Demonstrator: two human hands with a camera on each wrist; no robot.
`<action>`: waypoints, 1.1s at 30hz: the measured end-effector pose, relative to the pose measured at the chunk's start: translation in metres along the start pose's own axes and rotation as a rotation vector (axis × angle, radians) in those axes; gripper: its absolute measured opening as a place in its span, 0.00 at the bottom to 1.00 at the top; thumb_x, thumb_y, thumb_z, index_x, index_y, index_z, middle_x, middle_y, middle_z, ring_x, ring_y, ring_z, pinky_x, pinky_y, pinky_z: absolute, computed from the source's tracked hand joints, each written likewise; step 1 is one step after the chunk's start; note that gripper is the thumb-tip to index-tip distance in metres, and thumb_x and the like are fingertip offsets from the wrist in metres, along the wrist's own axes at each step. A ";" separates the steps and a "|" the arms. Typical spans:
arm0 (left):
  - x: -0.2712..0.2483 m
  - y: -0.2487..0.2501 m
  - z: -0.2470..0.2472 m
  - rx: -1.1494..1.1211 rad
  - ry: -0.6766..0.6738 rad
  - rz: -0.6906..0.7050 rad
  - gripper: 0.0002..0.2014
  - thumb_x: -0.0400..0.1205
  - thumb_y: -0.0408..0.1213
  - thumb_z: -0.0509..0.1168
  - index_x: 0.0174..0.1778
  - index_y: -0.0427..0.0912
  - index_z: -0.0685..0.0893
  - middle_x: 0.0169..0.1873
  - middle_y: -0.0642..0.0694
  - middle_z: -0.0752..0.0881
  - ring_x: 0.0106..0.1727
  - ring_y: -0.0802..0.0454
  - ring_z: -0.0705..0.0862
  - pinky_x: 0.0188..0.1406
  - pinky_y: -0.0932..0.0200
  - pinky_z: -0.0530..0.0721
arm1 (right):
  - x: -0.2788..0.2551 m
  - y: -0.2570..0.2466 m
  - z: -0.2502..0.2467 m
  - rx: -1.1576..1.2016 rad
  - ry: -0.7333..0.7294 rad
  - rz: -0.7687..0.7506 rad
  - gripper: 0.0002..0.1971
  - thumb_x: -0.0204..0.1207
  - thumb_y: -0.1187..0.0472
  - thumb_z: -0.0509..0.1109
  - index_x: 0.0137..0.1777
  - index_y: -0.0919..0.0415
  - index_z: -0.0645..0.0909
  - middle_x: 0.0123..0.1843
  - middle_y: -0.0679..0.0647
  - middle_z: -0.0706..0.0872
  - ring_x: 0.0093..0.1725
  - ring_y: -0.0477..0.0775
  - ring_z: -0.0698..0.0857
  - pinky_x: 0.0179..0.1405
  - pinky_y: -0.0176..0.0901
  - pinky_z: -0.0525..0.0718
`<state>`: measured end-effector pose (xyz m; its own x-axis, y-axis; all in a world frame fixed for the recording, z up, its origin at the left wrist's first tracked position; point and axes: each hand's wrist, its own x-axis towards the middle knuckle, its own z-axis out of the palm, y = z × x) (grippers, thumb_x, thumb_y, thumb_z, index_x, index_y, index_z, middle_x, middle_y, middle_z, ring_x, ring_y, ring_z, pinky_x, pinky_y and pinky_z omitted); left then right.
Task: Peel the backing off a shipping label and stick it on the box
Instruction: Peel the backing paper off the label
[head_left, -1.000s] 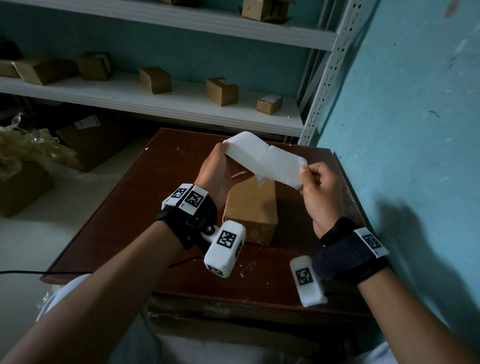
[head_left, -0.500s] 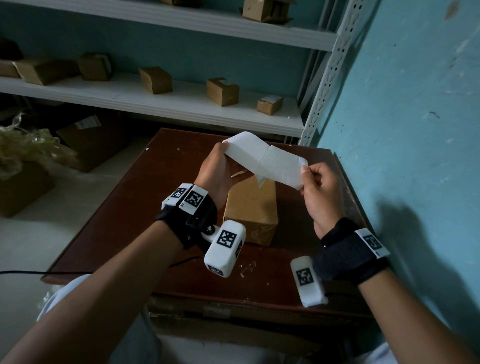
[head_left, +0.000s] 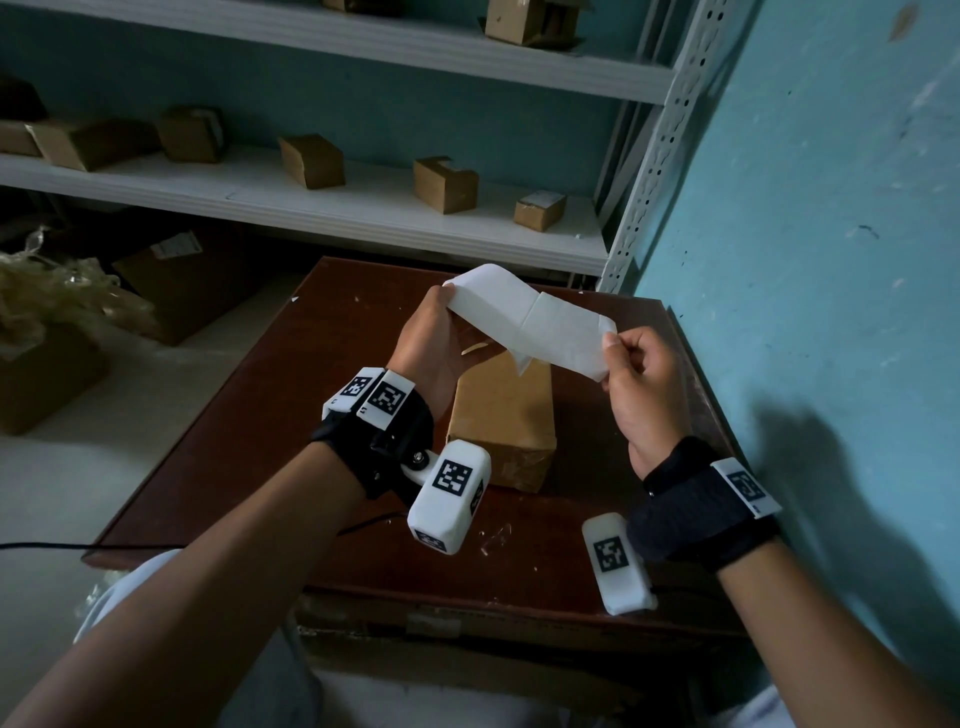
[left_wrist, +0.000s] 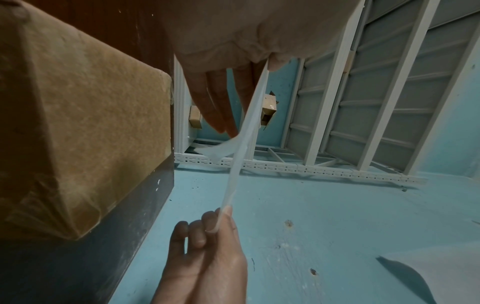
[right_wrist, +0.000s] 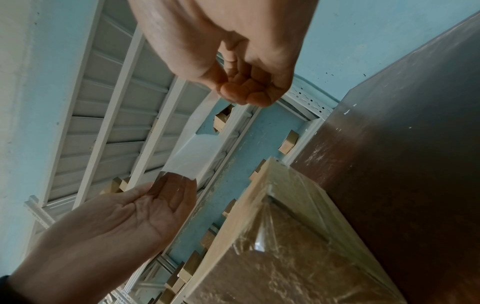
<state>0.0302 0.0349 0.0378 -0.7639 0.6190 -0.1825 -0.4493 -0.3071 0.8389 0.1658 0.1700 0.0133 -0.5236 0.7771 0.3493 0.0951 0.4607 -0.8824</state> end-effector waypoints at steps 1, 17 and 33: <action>0.000 0.000 0.000 -0.001 0.001 0.000 0.18 0.88 0.42 0.52 0.73 0.43 0.73 0.63 0.37 0.84 0.62 0.41 0.86 0.58 0.41 0.86 | 0.000 0.000 0.000 0.001 0.001 0.000 0.09 0.85 0.54 0.63 0.41 0.46 0.74 0.42 0.47 0.82 0.41 0.46 0.82 0.37 0.37 0.81; -0.001 0.002 0.000 -0.013 0.005 0.004 0.18 0.88 0.42 0.52 0.73 0.43 0.72 0.62 0.38 0.85 0.60 0.42 0.87 0.56 0.43 0.87 | 0.000 0.000 -0.001 0.029 -0.004 0.011 0.09 0.85 0.56 0.63 0.42 0.49 0.75 0.40 0.49 0.82 0.37 0.45 0.80 0.33 0.34 0.79; 0.001 0.005 -0.002 -0.009 0.010 0.010 0.18 0.88 0.41 0.52 0.72 0.42 0.73 0.62 0.37 0.85 0.61 0.41 0.87 0.53 0.44 0.88 | 0.001 0.000 -0.002 0.018 0.000 0.017 0.09 0.85 0.55 0.63 0.41 0.47 0.75 0.41 0.47 0.82 0.39 0.44 0.81 0.35 0.35 0.79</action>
<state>0.0266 0.0327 0.0406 -0.7732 0.6083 -0.1795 -0.4458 -0.3199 0.8360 0.1671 0.1714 0.0145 -0.5222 0.7848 0.3339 0.0885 0.4392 -0.8940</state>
